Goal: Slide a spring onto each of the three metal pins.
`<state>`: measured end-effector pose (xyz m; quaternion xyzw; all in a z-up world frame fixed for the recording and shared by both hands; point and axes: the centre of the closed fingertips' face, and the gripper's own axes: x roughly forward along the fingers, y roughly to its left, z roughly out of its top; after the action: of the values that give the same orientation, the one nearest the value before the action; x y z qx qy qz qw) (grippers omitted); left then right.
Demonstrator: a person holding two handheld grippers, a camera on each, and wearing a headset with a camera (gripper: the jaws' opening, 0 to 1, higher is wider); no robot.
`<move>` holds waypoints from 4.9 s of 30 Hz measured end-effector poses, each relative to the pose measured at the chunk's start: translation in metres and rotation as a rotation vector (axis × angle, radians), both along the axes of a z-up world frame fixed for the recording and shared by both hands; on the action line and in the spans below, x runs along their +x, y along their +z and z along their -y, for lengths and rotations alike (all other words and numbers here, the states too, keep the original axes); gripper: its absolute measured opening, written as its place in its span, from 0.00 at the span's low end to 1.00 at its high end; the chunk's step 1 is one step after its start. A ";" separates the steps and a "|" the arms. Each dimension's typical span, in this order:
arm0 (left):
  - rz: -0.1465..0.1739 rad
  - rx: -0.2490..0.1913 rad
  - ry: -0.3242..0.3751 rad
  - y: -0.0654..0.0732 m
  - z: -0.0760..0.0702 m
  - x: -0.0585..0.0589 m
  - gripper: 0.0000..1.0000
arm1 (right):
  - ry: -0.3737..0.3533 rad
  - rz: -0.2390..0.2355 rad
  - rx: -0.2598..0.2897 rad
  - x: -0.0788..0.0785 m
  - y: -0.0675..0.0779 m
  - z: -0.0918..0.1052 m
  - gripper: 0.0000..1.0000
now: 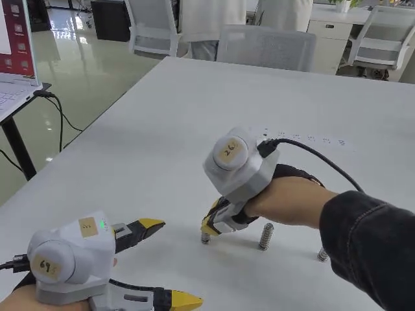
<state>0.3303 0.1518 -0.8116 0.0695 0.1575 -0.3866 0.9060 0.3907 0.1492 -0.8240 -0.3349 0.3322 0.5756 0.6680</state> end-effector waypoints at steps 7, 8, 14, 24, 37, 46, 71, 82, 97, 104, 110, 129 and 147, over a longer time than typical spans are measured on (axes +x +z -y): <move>0.000 0.003 -0.001 0.000 0.000 0.000 0.80 | 0.022 0.017 -0.004 -0.002 0.000 0.001 0.13; 0.000 0.003 0.000 0.000 0.000 0.000 0.80 | 0.024 0.018 -0.003 -0.002 0.000 0.001 0.15; 0.000 0.005 -0.002 0.000 0.000 0.000 0.80 | 0.023 0.023 0.012 -0.001 0.004 0.004 0.23; 0.002 0.007 -0.008 0.002 0.003 0.001 0.80 | 0.037 0.033 0.009 -0.001 0.008 0.020 0.39; 0.002 0.008 -0.005 0.003 0.005 0.004 0.81 | -0.020 0.020 0.032 0.009 0.012 0.048 0.56; 0.002 0.011 -0.010 0.004 0.009 0.006 0.82 | -0.064 0.037 0.069 0.016 0.016 0.065 0.66; 0.003 0.004 -0.010 0.007 0.013 0.011 0.83 | -0.260 0.087 0.234 0.034 0.035 0.126 0.84; 0.006 0.001 -0.017 0.008 0.017 0.013 0.83 | -0.345 0.114 0.293 0.030 0.039 0.161 0.87; 0.006 -0.005 -0.014 0.010 0.016 0.013 0.83 | -0.397 0.130 0.340 0.017 0.037 0.187 0.90; 0.008 -0.011 -0.015 0.011 0.018 0.014 0.83 | -0.409 0.130 0.364 0.007 0.033 0.197 0.89; 0.006 -0.015 -0.014 0.012 0.020 0.012 0.83 | -0.415 0.122 0.392 -0.002 0.029 0.204 0.89; -0.002 -0.024 -0.001 0.007 0.019 0.011 0.83 | -0.449 0.152 0.506 -0.010 0.012 0.212 0.91; -0.016 -0.044 0.020 -0.001 0.015 0.012 0.83 | -0.462 0.162 0.523 -0.011 0.013 0.209 0.93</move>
<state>0.3426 0.1368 -0.8121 0.0451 0.1569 -0.3814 0.9099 0.3795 -0.0596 -0.8111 -0.1129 0.1868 0.4465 0.8678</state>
